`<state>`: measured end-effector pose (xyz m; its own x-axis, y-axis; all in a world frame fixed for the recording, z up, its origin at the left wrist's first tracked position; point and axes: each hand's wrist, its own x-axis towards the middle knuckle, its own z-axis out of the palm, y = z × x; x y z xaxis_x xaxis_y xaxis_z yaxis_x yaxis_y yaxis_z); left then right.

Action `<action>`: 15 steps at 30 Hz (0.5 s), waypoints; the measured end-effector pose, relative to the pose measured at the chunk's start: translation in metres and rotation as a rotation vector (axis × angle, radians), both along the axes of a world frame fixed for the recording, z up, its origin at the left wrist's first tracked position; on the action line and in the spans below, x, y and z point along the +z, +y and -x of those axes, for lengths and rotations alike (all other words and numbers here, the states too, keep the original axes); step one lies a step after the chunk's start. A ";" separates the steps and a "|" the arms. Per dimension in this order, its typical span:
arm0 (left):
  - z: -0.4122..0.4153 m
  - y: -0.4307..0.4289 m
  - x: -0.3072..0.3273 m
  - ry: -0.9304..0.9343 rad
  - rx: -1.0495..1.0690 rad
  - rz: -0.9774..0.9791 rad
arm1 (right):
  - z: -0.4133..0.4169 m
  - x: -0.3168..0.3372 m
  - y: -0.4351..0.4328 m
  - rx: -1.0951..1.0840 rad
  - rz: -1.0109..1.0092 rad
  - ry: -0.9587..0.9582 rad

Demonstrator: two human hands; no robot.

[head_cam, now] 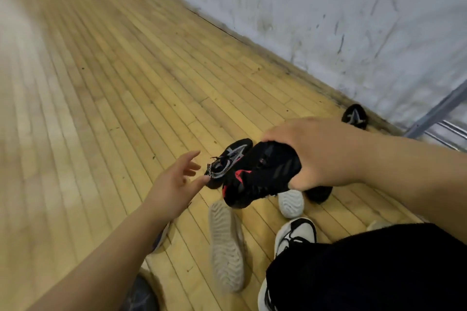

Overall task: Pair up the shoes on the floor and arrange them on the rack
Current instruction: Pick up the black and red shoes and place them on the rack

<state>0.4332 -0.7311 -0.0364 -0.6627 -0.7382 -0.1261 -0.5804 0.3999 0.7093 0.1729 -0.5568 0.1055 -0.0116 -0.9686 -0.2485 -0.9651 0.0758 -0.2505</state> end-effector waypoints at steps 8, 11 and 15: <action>-0.118 0.005 -0.061 -0.072 0.251 -0.234 | -0.127 -0.055 -0.027 0.131 -0.071 -0.081; -0.174 0.010 -0.114 -0.222 0.417 -0.338 | -0.139 -0.069 -0.019 0.213 -0.081 -0.029; -0.227 0.027 -0.183 -0.477 0.490 -0.412 | -0.131 -0.085 -0.005 0.200 -0.171 -0.001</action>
<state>0.6602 -0.7037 -0.2192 -0.0808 -0.7639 -0.6402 -0.9003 -0.2196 0.3758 0.3038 -0.5621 0.0209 0.1767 -0.8953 -0.4090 -0.9648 -0.0754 -0.2519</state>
